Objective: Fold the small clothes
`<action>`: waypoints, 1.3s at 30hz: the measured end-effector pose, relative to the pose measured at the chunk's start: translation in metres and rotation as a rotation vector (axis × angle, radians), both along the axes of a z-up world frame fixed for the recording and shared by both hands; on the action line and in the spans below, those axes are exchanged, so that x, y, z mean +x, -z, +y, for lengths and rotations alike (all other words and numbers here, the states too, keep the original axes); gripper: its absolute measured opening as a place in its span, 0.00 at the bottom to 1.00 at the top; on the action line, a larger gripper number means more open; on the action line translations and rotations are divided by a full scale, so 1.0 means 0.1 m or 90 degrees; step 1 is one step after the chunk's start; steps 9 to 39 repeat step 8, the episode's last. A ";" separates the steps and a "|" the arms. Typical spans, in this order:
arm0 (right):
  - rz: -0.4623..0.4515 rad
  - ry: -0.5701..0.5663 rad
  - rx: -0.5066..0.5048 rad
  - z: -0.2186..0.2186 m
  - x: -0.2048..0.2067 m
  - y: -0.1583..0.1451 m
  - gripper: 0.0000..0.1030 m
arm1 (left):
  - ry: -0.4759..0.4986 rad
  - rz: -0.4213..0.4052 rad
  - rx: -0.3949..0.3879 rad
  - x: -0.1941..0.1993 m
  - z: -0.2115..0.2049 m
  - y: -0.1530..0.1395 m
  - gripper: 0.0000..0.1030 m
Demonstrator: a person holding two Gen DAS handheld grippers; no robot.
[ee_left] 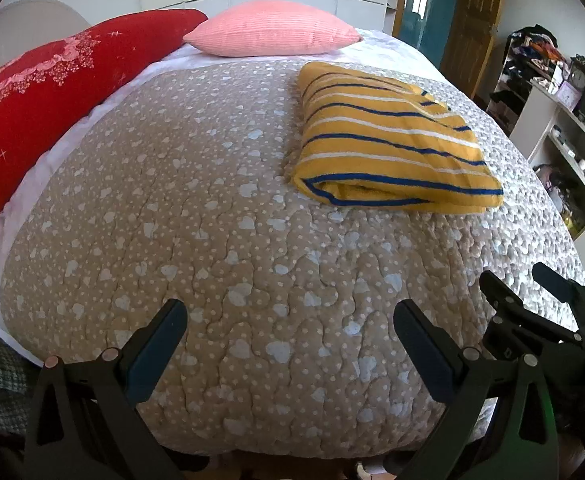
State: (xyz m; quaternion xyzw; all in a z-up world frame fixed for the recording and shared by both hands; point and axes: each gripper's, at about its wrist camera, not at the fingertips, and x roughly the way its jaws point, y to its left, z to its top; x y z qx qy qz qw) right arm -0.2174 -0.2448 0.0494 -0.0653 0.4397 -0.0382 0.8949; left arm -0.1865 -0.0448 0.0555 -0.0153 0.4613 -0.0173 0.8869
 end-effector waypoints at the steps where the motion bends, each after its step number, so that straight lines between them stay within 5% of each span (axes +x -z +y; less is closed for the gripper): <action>1: -0.002 -0.003 -0.001 0.02 0.01 -0.01 0.73 | 0.000 0.000 0.002 0.00 0.00 0.00 1.00; 39: -0.003 -0.028 -0.004 0.19 0.09 -0.05 0.73 | -0.007 -0.012 0.013 -0.02 0.01 -0.01 1.00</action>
